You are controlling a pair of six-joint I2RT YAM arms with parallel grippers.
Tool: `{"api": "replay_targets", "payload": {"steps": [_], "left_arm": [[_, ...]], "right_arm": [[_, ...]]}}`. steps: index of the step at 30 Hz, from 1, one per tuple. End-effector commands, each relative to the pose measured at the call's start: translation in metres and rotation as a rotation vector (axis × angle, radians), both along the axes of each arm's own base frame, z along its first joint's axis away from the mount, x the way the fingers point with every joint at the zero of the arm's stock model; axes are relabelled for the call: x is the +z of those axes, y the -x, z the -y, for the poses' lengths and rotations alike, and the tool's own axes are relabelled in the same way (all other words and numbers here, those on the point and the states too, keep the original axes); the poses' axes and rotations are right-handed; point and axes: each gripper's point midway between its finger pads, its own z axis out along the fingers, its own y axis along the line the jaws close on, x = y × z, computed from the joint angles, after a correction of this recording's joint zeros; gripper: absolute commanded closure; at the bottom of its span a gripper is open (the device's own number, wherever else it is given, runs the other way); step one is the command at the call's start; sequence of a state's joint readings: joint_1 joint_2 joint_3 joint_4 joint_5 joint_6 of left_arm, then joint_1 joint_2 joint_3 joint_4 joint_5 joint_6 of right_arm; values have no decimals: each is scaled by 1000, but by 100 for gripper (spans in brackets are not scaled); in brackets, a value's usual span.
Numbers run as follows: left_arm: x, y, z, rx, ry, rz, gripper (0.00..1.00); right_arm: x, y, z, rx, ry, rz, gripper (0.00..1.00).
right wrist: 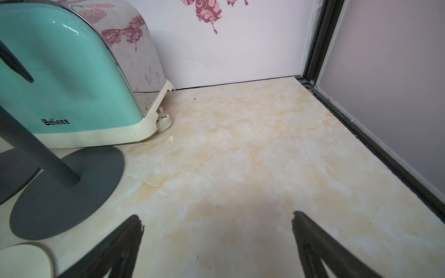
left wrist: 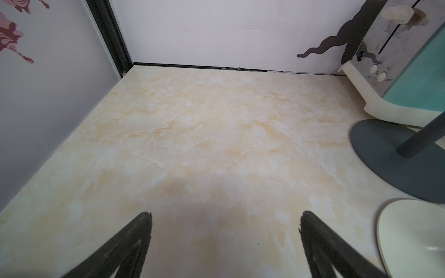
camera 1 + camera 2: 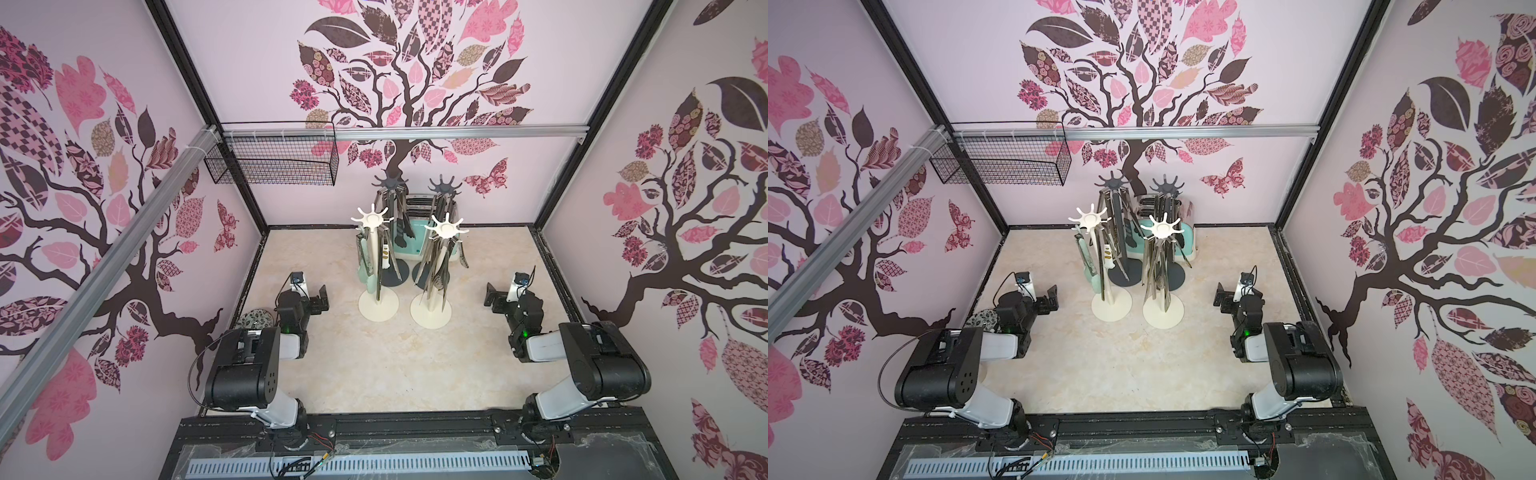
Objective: Hang food tongs on kitchen utensil racks
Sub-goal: Reset both arms
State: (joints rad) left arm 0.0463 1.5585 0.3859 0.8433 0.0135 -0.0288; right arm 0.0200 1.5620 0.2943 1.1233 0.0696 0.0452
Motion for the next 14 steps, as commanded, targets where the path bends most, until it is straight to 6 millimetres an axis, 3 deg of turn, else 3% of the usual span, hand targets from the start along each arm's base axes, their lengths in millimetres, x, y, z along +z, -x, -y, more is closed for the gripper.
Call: {"api": "replay_targets", "payload": {"steps": [1, 14], "left_arm": [[4, -2, 0, -10, -4, 16, 2], [4, -2, 1, -9, -3, 17, 2]], "right_arm": [[4, 0, -1, 6, -6, 6, 0], [4, 0, -1, 6, -5, 6, 0]]}}
